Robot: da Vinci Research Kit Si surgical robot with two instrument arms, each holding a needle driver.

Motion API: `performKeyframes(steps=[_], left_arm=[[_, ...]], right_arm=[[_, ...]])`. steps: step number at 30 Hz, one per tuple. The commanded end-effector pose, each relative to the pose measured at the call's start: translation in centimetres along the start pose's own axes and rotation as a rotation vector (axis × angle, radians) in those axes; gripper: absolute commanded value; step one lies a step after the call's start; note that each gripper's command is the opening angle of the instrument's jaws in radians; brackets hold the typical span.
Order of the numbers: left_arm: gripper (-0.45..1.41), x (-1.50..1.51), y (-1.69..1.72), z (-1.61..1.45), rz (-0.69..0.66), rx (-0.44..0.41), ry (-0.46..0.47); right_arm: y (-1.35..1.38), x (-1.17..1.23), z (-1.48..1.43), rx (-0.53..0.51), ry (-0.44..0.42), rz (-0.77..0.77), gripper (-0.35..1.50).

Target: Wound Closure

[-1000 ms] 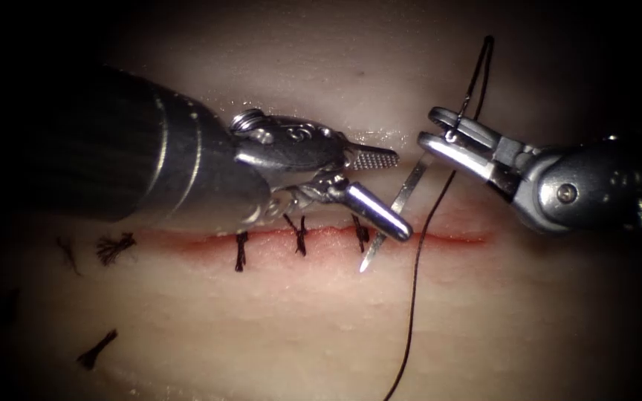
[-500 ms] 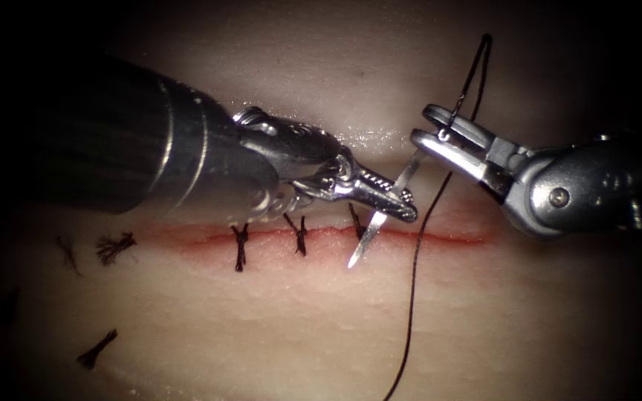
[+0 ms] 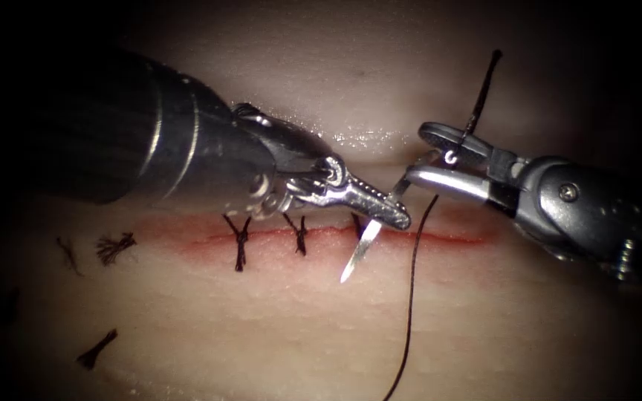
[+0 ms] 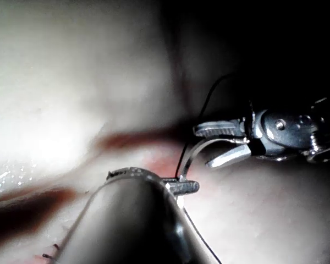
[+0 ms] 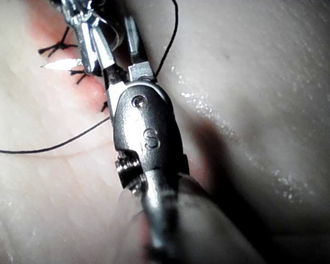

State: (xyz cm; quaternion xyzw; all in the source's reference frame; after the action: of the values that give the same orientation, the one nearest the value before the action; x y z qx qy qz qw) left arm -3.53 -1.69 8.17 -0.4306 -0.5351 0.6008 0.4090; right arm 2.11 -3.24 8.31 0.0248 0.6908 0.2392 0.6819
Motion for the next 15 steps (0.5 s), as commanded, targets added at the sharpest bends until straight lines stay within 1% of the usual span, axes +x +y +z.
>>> performKeyframes(steps=[1,2,3,5,6,7,10,11,12,15], left_arm=[[-0.45,0.0,-0.04,0.07,0.001,-0.001,0.01],[-0.45,0.01,-0.03,0.07,0.0,0.0,0.011],[-0.45,0.01,-0.02,0.07,0.0,-0.003,0.014],[-0.45,0.02,-0.01,0.07,0.011,0.001,0.017],[-0.45,0.02,-0.01,0.06,0.022,0.011,0.022],[-0.45,0.02,-0.01,0.06,0.022,0.011,0.022],[-0.45,0.01,-0.01,0.07,0.035,0.022,0.031],[-0.45,-0.01,-0.01,0.08,0.036,0.024,0.03],[-0.45,-0.01,-0.01,0.08,0.036,0.024,0.03],[-0.45,-0.04,0.0,0.09,0.044,0.023,0.031]], right_arm=[[-0.07,-0.04,0.09,-0.027,0.005,0.009,0.83],[-0.08,-0.03,0.09,-0.039,0.007,0.018,0.93],[-0.08,-0.02,0.1,-0.049,0.01,0.026,0.98],[-0.1,-0.02,0.11,-0.068,0.013,0.039,1.05],[-0.14,-0.03,0.14,-0.074,0.007,0.071,1.08],[-0.14,-0.03,0.14,-0.074,0.007,0.071,1.08],[-0.2,-0.05,0.18,-0.08,0.009,0.09,0.98],[-0.22,-0.05,0.21,-0.083,0.009,0.089,0.83],[-0.22,-0.05,0.21,-0.083,0.009,0.089,0.83],[-0.22,-0.05,0.24,-0.087,0.009,0.09,0.53]])
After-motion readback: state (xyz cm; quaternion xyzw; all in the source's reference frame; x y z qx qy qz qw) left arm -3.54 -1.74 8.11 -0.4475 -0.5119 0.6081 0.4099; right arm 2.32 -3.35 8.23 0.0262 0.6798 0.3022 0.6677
